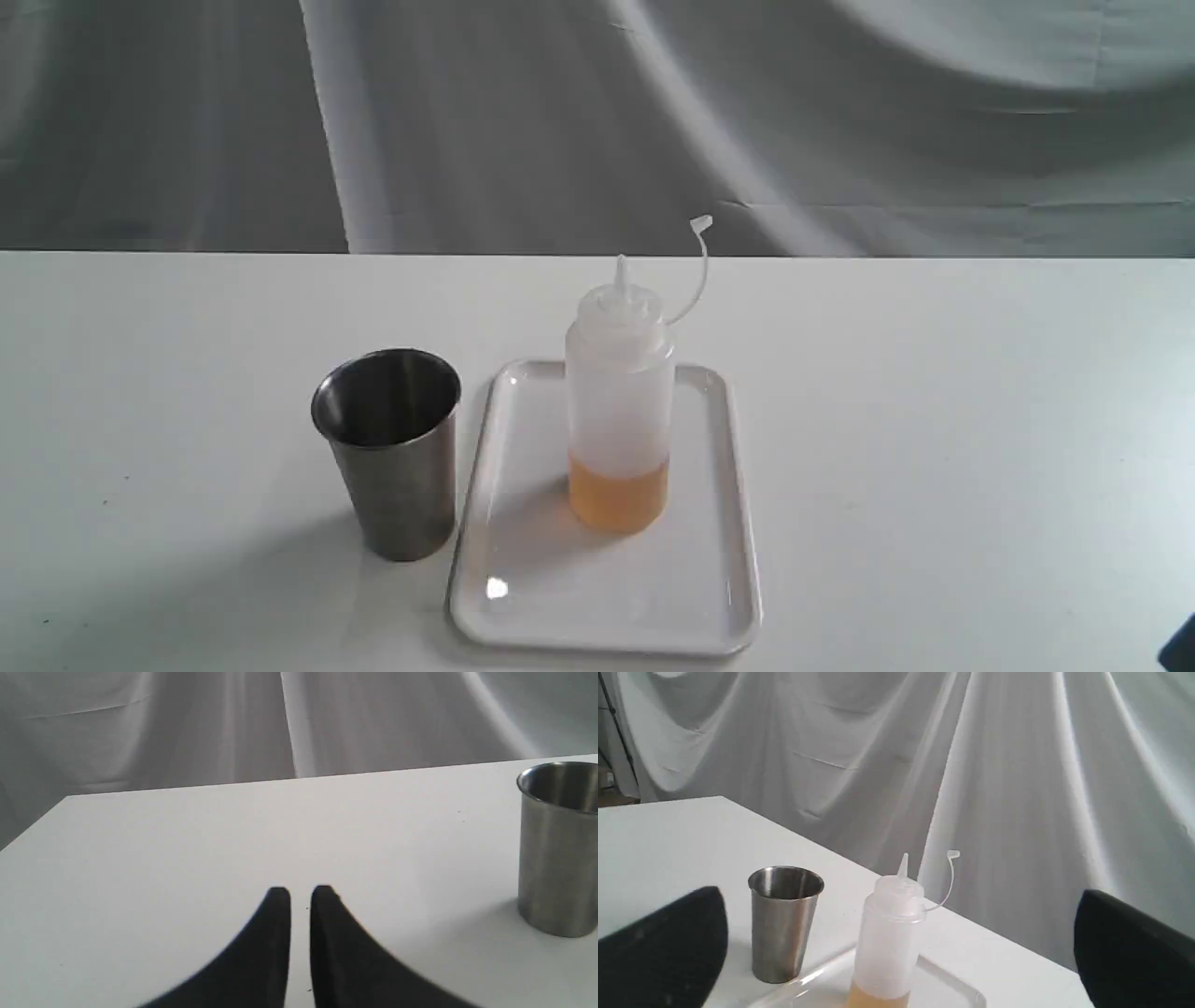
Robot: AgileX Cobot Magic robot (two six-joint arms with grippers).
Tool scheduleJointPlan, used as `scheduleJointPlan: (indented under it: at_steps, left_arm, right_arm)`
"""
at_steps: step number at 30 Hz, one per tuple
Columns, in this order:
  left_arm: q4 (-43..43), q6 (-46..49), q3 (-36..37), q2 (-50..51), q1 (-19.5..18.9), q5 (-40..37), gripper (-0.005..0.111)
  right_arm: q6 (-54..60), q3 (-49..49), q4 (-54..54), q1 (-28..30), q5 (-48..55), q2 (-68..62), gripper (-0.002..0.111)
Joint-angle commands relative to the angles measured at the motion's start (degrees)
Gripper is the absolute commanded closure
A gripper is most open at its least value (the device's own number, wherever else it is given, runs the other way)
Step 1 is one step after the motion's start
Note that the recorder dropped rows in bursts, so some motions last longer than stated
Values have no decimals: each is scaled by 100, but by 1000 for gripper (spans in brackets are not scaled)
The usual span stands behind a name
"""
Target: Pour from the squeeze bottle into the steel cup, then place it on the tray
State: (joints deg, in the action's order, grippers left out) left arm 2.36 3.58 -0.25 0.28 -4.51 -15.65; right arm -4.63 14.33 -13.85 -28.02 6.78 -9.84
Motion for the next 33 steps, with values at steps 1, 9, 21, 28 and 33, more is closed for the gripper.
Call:
scheduleJointPlan:
  at_steps: [1, 9, 21, 28, 33]
  left_arm:
    - [14, -10, 25, -28, 14, 42, 98]
    - [14, -10, 25, -28, 14, 42, 98]
    - [14, -10, 25, -28, 14, 42, 98]
    - [14, -10, 25, -28, 14, 42, 98]
    - [14, -10, 25, -28, 14, 42, 98]
  right_arm:
    - [-37, -24, 431, 2, 108, 348, 3]
    - [-37, -346, 845, 2, 162, 814, 3]
    - [3, -750, 1088, 2, -250, 873, 6]
    - [-39, -1319, 1334, 2, -397, 873, 6]
    - [-39, -1433, 1385, 2, -733, 873, 6]
